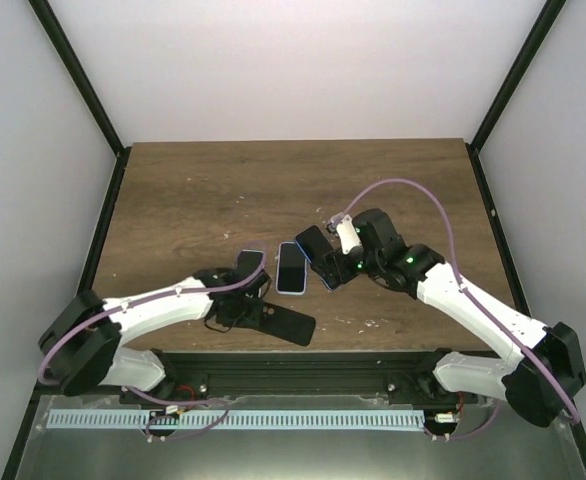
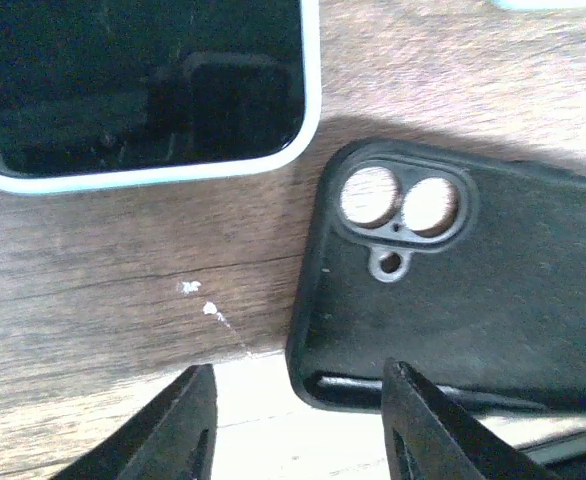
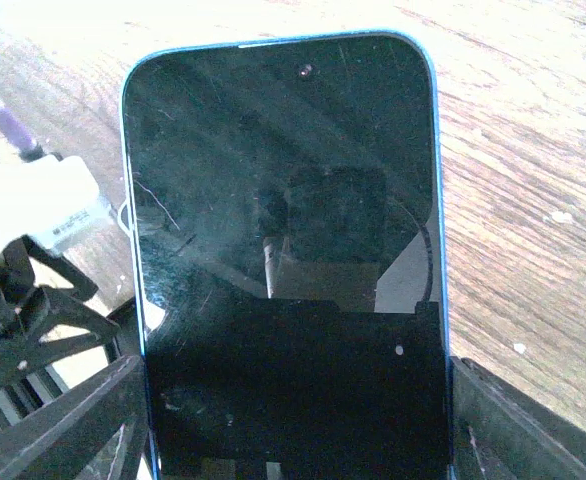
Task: Put the phone into the phone case
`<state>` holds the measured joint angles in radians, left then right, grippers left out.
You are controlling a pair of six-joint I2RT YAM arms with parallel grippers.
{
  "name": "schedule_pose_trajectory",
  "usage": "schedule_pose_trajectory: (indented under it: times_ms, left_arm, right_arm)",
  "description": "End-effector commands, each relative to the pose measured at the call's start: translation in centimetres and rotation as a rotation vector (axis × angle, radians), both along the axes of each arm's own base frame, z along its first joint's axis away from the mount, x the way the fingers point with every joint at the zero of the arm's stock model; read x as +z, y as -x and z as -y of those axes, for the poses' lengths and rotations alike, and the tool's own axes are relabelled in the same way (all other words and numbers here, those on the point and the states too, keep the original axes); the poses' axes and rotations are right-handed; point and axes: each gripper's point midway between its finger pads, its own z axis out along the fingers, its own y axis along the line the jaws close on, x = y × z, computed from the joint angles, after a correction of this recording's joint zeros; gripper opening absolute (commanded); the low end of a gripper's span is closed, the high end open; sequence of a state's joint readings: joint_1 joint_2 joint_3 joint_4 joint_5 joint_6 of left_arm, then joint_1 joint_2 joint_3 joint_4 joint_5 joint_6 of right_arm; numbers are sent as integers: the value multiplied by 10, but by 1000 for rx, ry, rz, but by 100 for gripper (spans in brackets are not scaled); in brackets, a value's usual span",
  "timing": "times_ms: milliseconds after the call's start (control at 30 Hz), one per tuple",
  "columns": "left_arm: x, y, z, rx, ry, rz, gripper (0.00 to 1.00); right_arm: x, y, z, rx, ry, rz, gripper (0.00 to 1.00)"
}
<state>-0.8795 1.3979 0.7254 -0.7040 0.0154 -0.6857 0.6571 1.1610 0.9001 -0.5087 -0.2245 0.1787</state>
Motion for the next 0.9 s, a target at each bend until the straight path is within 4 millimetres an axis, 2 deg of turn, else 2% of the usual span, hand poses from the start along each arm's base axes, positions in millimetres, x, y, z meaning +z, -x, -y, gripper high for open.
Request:
schedule_pose_trajectory:
  times_ms: [0,100,200,367,533,700,767,867]
  left_arm:
    - [27,-8,15,85,195,18,53]
    - [48,-18,14,154,331,30,64]
    - [70,-32,3,230,469,60,73]
    - [102,-51,-32,340,516,184,99]
    - [124,-56,-58,398,475,254,100]
    - [149,-55,-67,388,484,362,100]
    - [152,-53,-68,383,500,385,98]
    - [146,-50,-65,383,519,369,94]
  right_arm:
    - [23,5,-17,111,-24,143,56]
    - [21,18,-32,188,-7,178,56]
    - [14,32,-47,265,22,200,56]
    - [-2,50,-70,367,65,201,55]
    - [-28,64,-83,436,132,181,55]
    - [-49,73,-89,491,176,161,55]
    - [-54,78,-92,517,180,161,55]
    - [-60,85,-100,553,191,173,55]
